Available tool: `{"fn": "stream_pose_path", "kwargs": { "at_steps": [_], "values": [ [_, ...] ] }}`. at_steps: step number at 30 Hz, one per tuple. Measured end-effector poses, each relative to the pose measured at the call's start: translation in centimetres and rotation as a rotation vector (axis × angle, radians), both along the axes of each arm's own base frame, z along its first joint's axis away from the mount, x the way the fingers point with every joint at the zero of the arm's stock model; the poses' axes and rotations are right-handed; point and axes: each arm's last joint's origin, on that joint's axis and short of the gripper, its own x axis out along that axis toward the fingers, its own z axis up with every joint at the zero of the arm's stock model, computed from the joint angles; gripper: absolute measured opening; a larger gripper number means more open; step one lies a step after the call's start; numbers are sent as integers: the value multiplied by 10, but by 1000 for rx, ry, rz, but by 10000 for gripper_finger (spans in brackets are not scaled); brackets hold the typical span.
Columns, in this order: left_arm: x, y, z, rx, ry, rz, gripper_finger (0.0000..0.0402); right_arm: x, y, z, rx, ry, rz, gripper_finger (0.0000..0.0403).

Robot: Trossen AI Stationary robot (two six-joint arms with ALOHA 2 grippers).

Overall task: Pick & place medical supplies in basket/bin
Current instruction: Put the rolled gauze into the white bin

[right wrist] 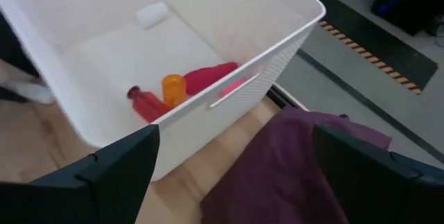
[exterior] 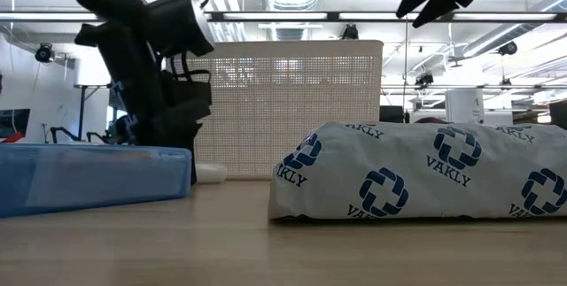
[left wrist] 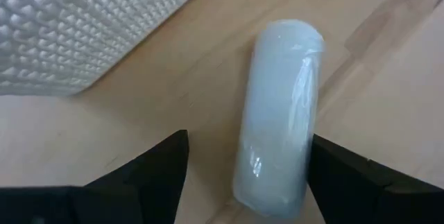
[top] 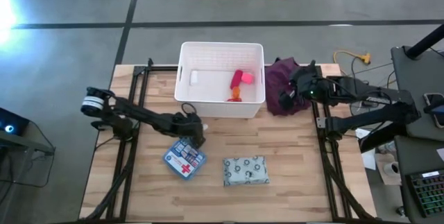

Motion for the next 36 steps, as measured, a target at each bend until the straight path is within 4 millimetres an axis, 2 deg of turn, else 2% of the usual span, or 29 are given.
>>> {"fn": "stream_pose_path", "kwargs": {
  "at_steps": [3, 6, 9, 11, 15, 17, 19, 22, 24, 25, 27, 29, 32, 34, 36],
  "values": [
    [3, -1, 5, -2, 3, -20, 193, 0, 0, 0, -1, 1, -4, 366],
    [7, -3, 13, -13, -10, -70, 120, 1, -1, 3, -12, -16, -14, 366],
    [12, -12, 28, -60, -54, -152, 47, 0, -1, 8, -25, -32, -27, 366],
    [13, -25, 44, -114, -101, -223, 25, 0, -1, 11, -26, -42, -27, 366],
    [7, -55, 92, -218, -228, -304, 25, -1, -1, 15, -29, -59, -28, 366],
    [0, -64, 126, -208, -298, -294, 25, -1, -1, 17, -32, -65, -31, 366],
    [-7, -64, 167, -122, -415, -261, 25, -1, -1, 18, -33, -70, -30, 366],
    [-15, -47, 228, 160, -621, -180, 26, 0, -1, 18, -35, -75, -23, 366],
    [-16, -26, 254, 356, -641, -152, 27, 1, 0, 19, -32, -86, -3, 366],
    [-14, -12, 261, 420, -619, -146, 28, 2, 1, 19, -29, -82, 16, 366],
    [-8, 21, 263, 490, -554, -120, 33, 3, 3, 18, -28, -65, 57, 366],
    [-1, 58, 257, 538, -467, -36, 50, 3, 8, 17, -7, -52, 115, 366],
    [5, 108, 250, 553, -389, 108, 103, 4, 15, 16, 37, -51, 185, 366],
    [6, 129, 249, 513, -364, 132, 146, 3, 20, 12, 73, -18, 218, 366],
    [9, 138, 253, 440, -382, 131, 188, 0, 24, 5, 141, 43, 233, 366]
  ]
}}
